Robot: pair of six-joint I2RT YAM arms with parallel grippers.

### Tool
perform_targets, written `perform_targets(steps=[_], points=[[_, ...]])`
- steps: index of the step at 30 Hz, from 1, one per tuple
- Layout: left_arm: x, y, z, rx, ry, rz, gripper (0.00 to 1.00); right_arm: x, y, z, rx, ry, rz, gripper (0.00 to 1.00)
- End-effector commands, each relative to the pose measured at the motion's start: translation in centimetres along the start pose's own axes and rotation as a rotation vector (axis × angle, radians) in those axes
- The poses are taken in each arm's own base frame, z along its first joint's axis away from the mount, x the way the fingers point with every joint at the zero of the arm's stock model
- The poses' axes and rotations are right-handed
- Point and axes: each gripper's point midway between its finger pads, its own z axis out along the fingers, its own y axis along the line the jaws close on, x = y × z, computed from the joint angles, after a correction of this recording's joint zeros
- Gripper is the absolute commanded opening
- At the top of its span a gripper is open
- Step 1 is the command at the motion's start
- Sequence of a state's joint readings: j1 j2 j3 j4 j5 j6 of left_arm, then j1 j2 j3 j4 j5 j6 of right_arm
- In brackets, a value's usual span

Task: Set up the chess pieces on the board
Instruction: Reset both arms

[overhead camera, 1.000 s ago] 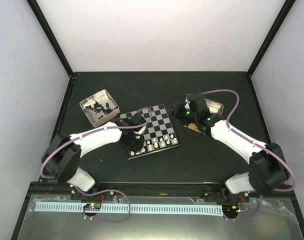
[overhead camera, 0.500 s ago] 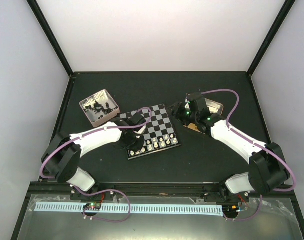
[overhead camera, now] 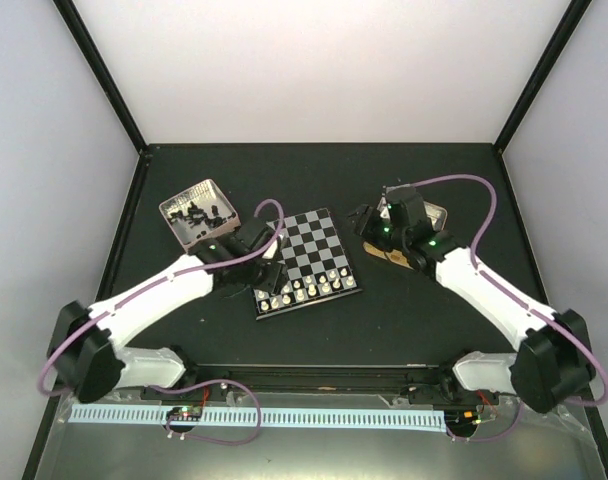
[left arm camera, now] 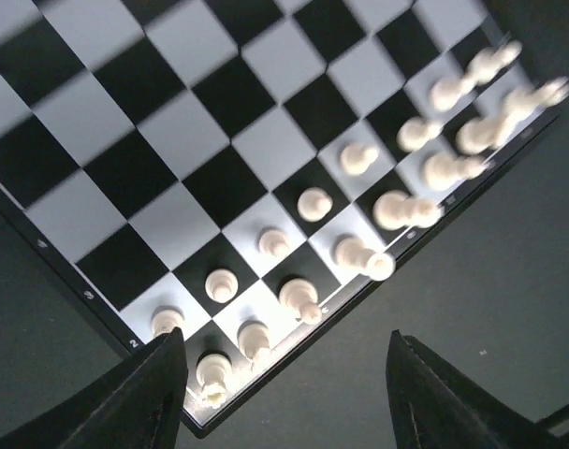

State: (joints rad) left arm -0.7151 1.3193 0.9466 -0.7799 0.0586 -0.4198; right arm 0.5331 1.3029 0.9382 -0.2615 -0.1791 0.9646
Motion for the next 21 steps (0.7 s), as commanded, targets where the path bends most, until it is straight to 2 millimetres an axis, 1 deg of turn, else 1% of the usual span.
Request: perform_targets(steps=[1, 5, 6, 7, 8, 10, 13, 15, 18, 21], points=[[-4.3, -0.1, -5.5, 0.008, -0.271, 0.038, 0.64, -1.8, -2.4, -3.3, 0.127, -0.115, -0.153, 0.63], [-5.5, 1.4, -10.7, -0.021, -0.503, 0.024, 0.79, -2.7, -4.5, -7.2, 0.238, -0.206, -0.264, 0.75], [-5.6, 1.9, -11.9, -0.029, -0.561, 0.012, 0.84, -2.8, -4.9, -8.2, 0.260, -0.226, -0.283, 0.79], [-5.8, 2.4, -14.1, -0.031, -0.655, -0.001, 0.96, -2.9, -5.0, -9.4, 0.272, -0.248, -0.308, 0.86], [-5.5, 3.0, -15.2, -0.038, -0.716, -0.013, 0.98, -3.1, -5.0, -11.0, 0.272, -0.286, -0.324, 0.92], [-4.7, 3.7, -17.7, -0.034, -0.822, -0.019, 0.99, -2.7, -5.6, -13.1, 0.281, -0.319, -0.339, 0.99], [-3.2, 4.7, -21.0, -0.026, -0.936, -0.034, 0.99, -2.1, -6.0, -16.0, 0.269, -0.364, -0.346, 1.00], [-2.2, 5.3, -22.9, -0.019, -0.986, -0.055, 0.99, -1.8, -6.4, -17.9, 0.285, -0.390, -0.338, 1.00], [-0.7, 6.2, -24.9, -0.017, -1.031, -0.088, 0.99, -2.0, -7.3, -21.1, 0.335, -0.452, -0.305, 1.00], [0.6, 7.3, -26.1, -0.034, -1.041, -0.130, 0.99, -2.1, -7.3, -23.6, 0.343, -0.498, -0.326, 1.00]])
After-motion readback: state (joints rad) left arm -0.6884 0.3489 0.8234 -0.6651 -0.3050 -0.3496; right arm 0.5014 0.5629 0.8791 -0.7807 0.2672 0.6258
